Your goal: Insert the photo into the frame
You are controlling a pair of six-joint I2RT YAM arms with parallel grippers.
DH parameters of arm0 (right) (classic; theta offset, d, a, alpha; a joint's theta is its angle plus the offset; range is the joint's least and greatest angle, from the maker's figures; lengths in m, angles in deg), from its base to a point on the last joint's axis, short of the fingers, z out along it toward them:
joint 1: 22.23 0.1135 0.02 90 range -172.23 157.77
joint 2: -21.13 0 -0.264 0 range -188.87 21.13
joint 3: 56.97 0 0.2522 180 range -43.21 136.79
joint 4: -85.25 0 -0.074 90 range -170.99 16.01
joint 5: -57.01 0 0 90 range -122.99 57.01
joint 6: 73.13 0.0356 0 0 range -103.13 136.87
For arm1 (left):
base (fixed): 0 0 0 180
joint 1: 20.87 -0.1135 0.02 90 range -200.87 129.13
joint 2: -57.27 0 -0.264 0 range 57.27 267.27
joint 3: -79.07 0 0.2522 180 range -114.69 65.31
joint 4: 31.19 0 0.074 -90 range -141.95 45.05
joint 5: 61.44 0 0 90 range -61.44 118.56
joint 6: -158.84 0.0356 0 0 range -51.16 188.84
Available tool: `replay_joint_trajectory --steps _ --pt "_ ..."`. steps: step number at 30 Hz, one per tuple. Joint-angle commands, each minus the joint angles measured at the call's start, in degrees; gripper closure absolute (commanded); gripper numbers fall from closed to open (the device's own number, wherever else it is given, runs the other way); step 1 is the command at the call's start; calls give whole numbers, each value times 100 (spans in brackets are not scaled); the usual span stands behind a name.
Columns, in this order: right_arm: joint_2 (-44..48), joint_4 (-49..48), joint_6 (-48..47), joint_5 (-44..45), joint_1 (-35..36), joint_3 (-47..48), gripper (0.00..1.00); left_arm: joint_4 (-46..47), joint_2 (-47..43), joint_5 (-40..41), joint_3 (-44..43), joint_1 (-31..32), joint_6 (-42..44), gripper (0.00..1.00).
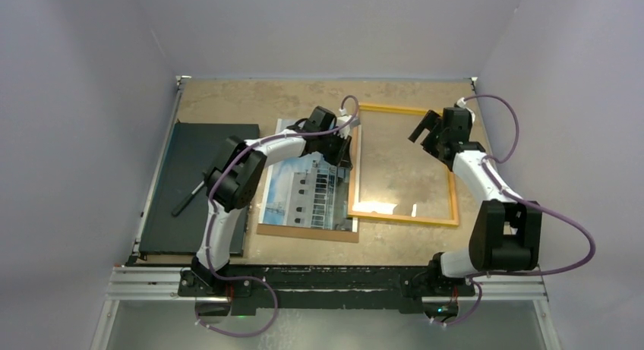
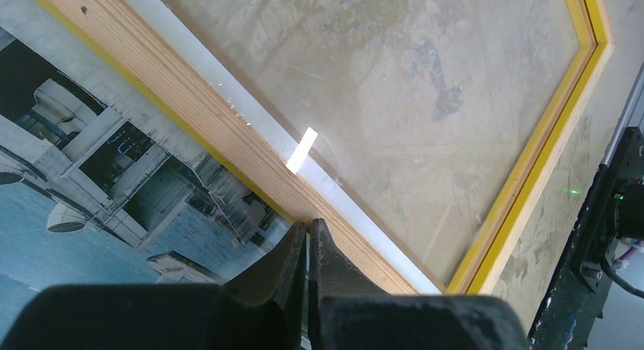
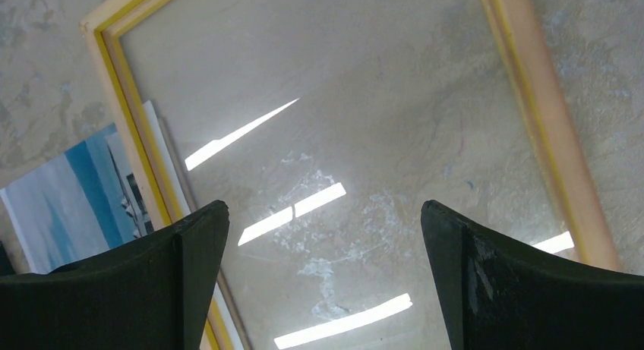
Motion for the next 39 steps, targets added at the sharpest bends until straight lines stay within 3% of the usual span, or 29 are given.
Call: replay_joint_trajectory --steps 1,4,7,12,17,21,23,29,39 --pt "114 -182 -14 -381 90 -396 1 -254 277 136 -170 237 -26 100" --pt "44 -326 53 -373 654 -465 1 -366 19 67 -291 277 -23 100" --pt "-294 -160 78 258 1473 -64 1 -630 -463 77 -292 11 117 100" --pt "-666 87 167 1150 2445 433 9 -1091 -1188 -37 -6 -1197 436 100" --pt "-857 -8 341 1250 3225 619 42 -1088 -1626 -103 596 -1938 700 100" --pt "-1382 -25 444 1150 3637 903 75 -779 -1745 -87 1209 -1972 759 100" --pt "-1683 59 471 1225 3825 1121 84 -627 -1751 -53 1443 -1974 765 100" --pt "-2284 28 676 1169 3954 1343 80 -312 -1710 -24 2021 -1914 890 100" --pt "-2853 252 783 1367 3879 1511 77 -655 -1521 1471 2244 -1685 1511 100"
